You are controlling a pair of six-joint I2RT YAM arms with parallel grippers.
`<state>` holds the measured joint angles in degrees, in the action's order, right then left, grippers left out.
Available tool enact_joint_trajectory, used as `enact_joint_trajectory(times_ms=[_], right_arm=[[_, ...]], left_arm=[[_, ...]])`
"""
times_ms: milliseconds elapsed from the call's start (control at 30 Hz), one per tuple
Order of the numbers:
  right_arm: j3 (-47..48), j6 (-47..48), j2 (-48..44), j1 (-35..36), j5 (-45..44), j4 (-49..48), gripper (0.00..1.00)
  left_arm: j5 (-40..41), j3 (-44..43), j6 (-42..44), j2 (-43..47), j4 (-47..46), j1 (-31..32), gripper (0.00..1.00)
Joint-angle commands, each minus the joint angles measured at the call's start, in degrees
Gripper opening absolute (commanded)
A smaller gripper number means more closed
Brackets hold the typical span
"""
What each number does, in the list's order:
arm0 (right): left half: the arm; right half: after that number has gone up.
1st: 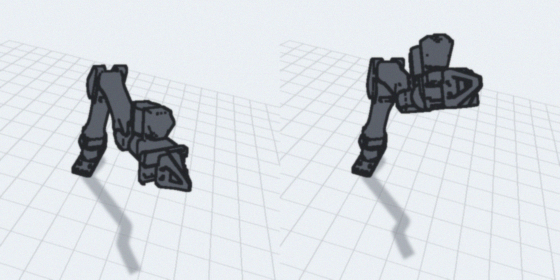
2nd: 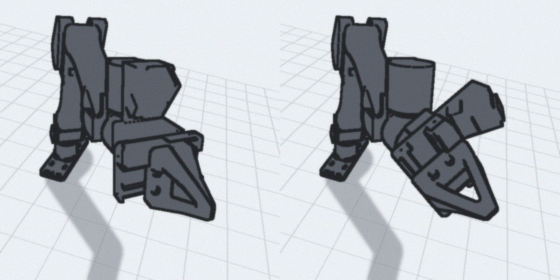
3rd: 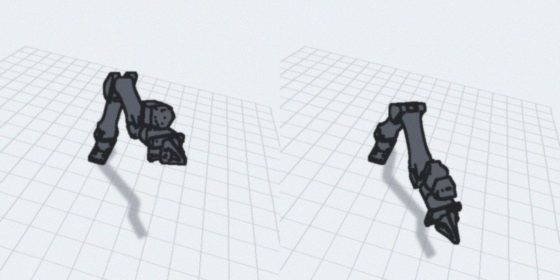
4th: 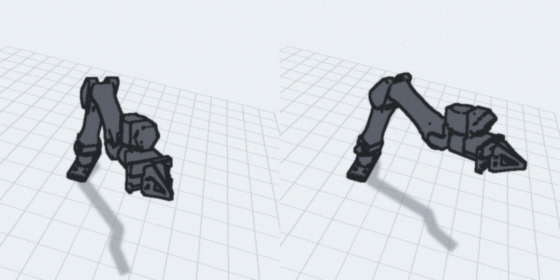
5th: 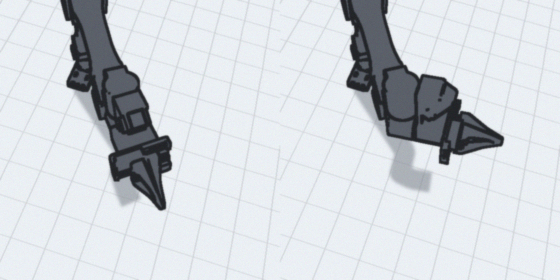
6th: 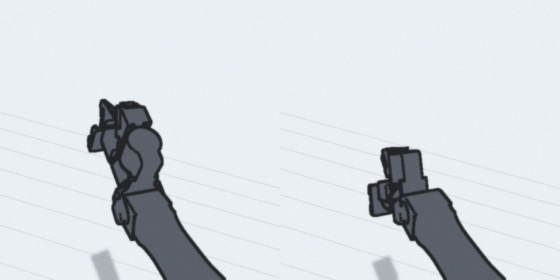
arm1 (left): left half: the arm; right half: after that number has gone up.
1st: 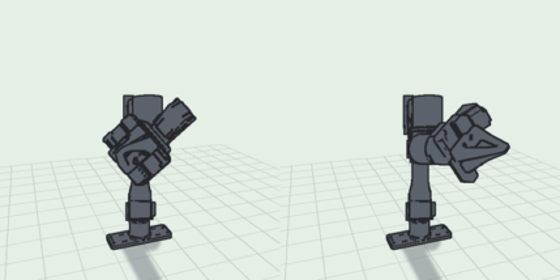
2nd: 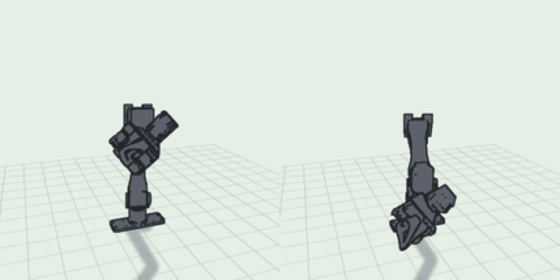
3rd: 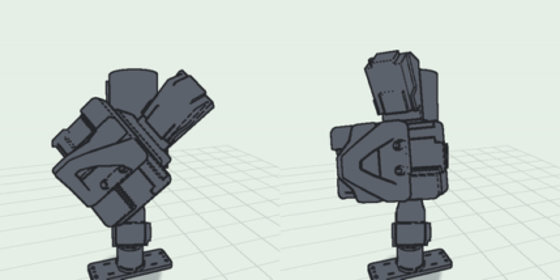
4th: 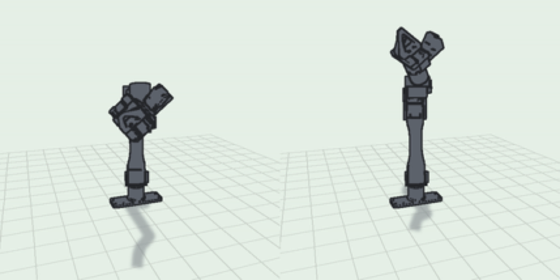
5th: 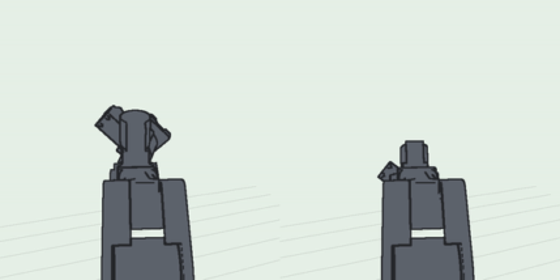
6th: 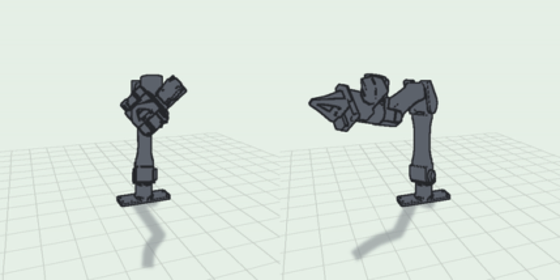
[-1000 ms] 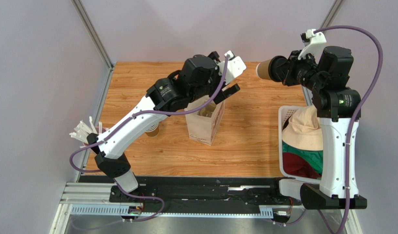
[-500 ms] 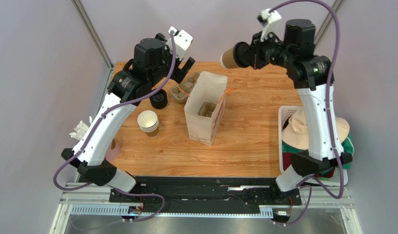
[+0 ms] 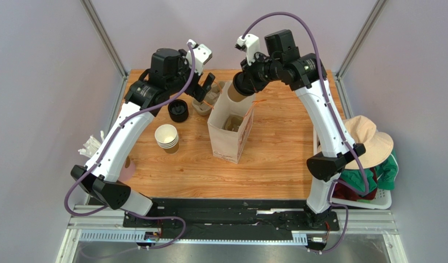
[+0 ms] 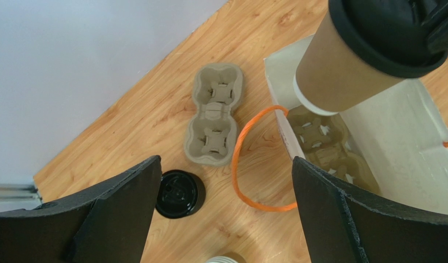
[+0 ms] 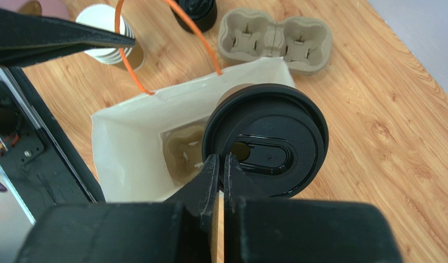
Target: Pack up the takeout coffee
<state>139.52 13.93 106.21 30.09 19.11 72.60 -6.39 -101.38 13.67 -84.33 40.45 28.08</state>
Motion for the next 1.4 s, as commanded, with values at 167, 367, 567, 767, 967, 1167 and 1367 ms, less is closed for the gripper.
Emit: enact_joint_trajectory(times_ms=[167, 367, 567, 767, 967, 1167, 1367], right_arm=[[-1.4, 5.3, 1.5, 4.4, -3.7, 4.3, 0.0], [-5.4, 6.5, 1.5, 4.7, -2.0, 4.0, 0.0], [-6.5, 8.8, 2.7, 4.6, -0.4, 2.1, 0.0], [-5.0, 9.3, 5.5, 4.7, -0.7, 2.2, 0.0], [-6.5, 9.5, 7.4, 4.7, 0.6, 3.0, 0.0], [-6.6, 9.3, 9.0, 4.7, 2.9, 3.3, 0.0], [-7.9, 9.1, 10.5, 4.8, 3.6, 3.0, 0.0]], left_arm=[[-4.7, 2.2, -0.5, -0.8, -3.8, -0.4, 0.69], [-3.4, 2.4, 0.0, -2.2, -5.2, -0.4, 0.35], [-5.6, 2.7, -1.8, -3.5, -5.5, -0.4, 0.23], [-6.5, 2.7, -2.9, -4.1, -5.5, -0.4, 0.14], [-7.7, 2.5, -3.5, -4.0, -5.5, -0.4, 0.0], [-8.9, 2.8, -3.9, -3.7, -5.5, -0.4, 0.0], [-9.7, 2.8, -4.6, -3.8, -5.5, -0.3, 0.0]])
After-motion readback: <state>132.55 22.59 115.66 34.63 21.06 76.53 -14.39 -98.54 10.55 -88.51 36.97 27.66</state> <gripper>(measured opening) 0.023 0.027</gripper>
